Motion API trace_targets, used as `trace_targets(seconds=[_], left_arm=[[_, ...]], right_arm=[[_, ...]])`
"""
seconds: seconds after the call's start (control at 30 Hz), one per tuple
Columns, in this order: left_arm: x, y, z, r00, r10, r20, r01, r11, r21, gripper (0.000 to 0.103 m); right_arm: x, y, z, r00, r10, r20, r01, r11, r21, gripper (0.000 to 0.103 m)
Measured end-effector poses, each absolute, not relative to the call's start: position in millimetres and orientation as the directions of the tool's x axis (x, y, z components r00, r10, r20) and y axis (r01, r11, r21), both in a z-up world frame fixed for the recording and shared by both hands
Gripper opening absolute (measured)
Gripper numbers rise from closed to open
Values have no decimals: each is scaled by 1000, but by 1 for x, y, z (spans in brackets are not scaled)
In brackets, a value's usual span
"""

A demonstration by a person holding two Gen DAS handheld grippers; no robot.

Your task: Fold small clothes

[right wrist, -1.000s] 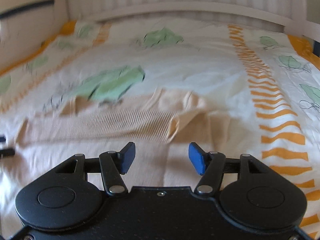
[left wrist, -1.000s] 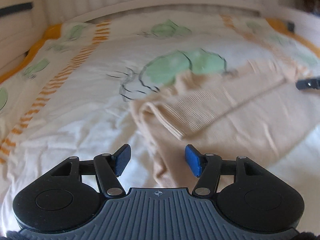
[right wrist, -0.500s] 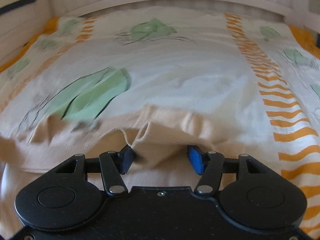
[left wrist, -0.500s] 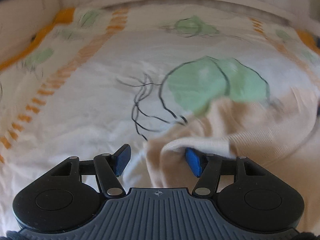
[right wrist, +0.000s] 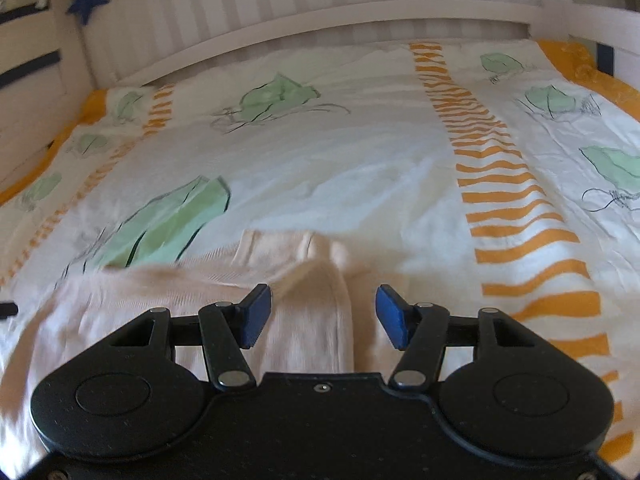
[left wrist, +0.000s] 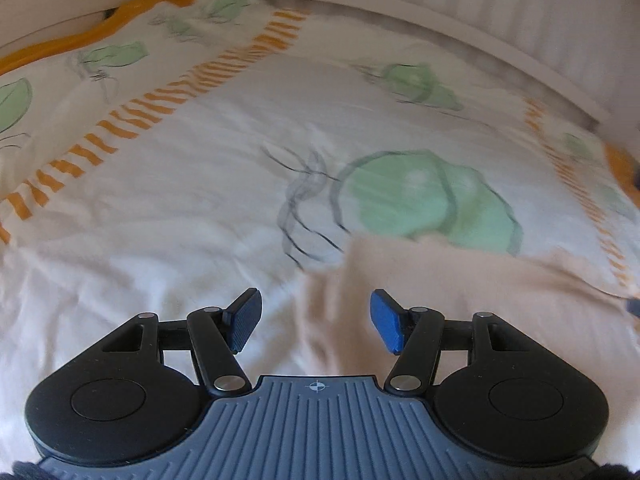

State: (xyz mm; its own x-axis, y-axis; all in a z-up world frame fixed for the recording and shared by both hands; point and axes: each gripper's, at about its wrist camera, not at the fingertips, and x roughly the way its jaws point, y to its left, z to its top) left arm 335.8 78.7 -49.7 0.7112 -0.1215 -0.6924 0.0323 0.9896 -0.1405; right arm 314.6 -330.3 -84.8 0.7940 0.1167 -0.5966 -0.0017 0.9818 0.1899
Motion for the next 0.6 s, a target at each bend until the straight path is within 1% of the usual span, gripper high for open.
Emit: trace_targets(seconds=[0.17, 0.23, 0.3, 0.37, 0.4, 0.43, 0.47, 0.5, 0.53, 0.6], left_arm=[[311, 57, -65, 683, -170, -710, 132, 985, -109, 59], [311, 52, -76, 663, -146, -734, 129, 988, -80, 59], [316, 55, -89, 642, -129, -756, 95, 992, -88, 61], [317, 61, -95, 643, -147, -752, 66, 988, -136, 64], [318, 63, -95, 645, -151, -749, 58, 987, -149, 64], [318, 64, -95, 645, -153, -748, 57, 987, -153, 64], [318, 63, -95, 644, -153, -750, 61, 987, -149, 64], [318, 63, -93, 644, -150, -751, 64, 988, -143, 64], [317, 63, -92, 644, -149, -750, 65, 988, -140, 64], [315, 64, -85, 652, -150, -743, 71, 988, -138, 64]], right_arm=[[314, -321, -90, 784, 122, -608, -34, 987, 154, 64], [320, -318, -91, 774, 122, -621, -34, 988, 151, 63], [327, -318, -95, 757, 110, -644, -17, 989, 150, 63], [333, -321, -101, 741, 114, -661, 4, 985, 175, 52], [336, -323, -103, 735, 118, -667, 12, 982, 187, 39], [336, -325, -105, 732, 121, -671, 22, 979, 200, 29], [336, -327, -107, 731, 132, -669, 23, 976, 218, 23], [335, -328, -107, 731, 141, -667, 21, 973, 229, 18], [333, -328, -105, 734, 142, -664, 18, 974, 228, 16], [328, -328, -97, 758, 106, -643, 17, 983, 183, 13]])
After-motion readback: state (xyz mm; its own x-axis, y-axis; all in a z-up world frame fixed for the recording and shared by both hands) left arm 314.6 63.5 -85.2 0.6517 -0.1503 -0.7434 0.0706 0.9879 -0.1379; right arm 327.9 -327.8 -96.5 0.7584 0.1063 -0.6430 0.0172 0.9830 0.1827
